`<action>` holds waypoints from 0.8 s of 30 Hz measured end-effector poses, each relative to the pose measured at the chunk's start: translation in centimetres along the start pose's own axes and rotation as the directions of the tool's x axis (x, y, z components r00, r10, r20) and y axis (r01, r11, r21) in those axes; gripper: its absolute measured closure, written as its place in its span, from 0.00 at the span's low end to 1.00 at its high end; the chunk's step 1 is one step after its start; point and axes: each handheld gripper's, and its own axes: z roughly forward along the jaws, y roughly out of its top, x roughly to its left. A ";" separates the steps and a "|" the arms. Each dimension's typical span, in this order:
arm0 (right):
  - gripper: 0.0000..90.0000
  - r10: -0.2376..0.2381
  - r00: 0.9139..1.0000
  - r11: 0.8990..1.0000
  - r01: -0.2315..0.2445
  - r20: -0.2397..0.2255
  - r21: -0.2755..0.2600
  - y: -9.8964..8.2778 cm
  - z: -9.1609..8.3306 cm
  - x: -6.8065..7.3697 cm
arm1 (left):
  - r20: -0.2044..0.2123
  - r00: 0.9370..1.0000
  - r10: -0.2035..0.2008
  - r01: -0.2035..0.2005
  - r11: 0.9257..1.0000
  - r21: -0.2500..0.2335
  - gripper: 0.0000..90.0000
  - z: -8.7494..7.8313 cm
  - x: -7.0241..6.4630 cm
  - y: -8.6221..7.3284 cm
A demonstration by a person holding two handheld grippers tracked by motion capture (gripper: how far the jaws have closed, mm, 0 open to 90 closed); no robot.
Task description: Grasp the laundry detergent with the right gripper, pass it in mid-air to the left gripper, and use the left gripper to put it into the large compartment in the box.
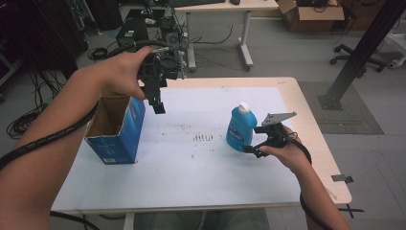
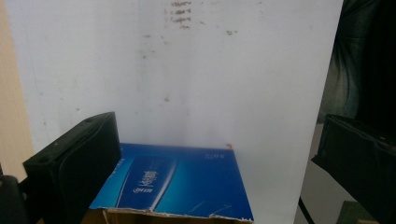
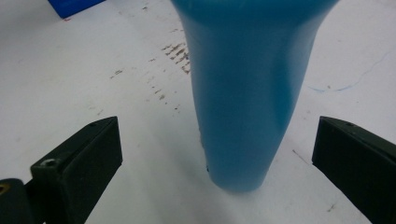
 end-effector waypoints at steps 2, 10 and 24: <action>0.01 0.002 1.000 1.000 -0.002 0.006 -0.013 0.0 0.2 -0.1 | -0.001 1.000 -0.001 0.001 1.000 0.002 0.00 -0.1 0.0 0.0; 0.01 0.014 1.000 0.999 -0.013 0.019 -0.053 -0.2 0.9 -0.2 | 0.000 1.000 -0.003 0.003 1.000 0.001 0.00 0.0 -0.1 -0.3; 0.01 0.028 0.997 0.991 -0.019 0.069 -0.132 -0.4 2.5 -0.2 | 0.000 1.000 0.010 -0.010 1.000 -0.028 0.00 -0.2 -0.5 -0.3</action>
